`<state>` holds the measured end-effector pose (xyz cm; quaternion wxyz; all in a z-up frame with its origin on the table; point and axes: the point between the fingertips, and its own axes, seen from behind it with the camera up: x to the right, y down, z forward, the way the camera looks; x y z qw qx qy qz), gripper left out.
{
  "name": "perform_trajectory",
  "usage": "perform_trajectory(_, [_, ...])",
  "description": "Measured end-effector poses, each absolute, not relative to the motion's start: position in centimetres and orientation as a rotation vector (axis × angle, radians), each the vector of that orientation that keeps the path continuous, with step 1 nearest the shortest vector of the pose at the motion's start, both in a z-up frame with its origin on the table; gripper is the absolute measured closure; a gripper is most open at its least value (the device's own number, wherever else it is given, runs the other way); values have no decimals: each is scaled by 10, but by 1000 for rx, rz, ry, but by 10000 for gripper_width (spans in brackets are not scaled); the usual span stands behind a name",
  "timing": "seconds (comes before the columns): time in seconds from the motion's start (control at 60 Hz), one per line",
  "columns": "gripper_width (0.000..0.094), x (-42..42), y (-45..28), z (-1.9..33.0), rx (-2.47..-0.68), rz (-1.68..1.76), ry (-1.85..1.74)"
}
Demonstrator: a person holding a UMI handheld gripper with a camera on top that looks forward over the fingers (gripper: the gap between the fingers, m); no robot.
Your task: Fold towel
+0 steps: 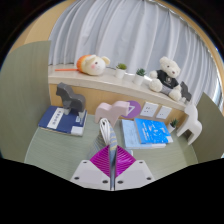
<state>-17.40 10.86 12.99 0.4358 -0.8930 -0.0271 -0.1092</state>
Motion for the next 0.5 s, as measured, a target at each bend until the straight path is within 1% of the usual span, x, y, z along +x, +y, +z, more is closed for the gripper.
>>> perform_trajectory(0.05, [899,-147,109,117,-2234,-251,-68])
perform_trajectory(0.083, [894,-136,107,101,-2247,-246,-63])
perform_trajectory(0.133, [857,-115,103,77,-2297,-197,-75])
perform_trajectory(0.15, [816,-110,102,69,-2309,-189,-80])
perform_trajectory(0.2, [638,-93,96,49,-2352,-190,-101])
perform_trajectory(0.283, [474,-78,90,39,-2358,-234,-154])
perform_trajectory(0.35, [347,-71,84,43,-2345,-225,-202])
perform_trajectory(0.383, [306,-72,81,48,-2338,-205,-203])
perform_trajectory(0.5, [283,-76,69,82,-2292,-135,-160])
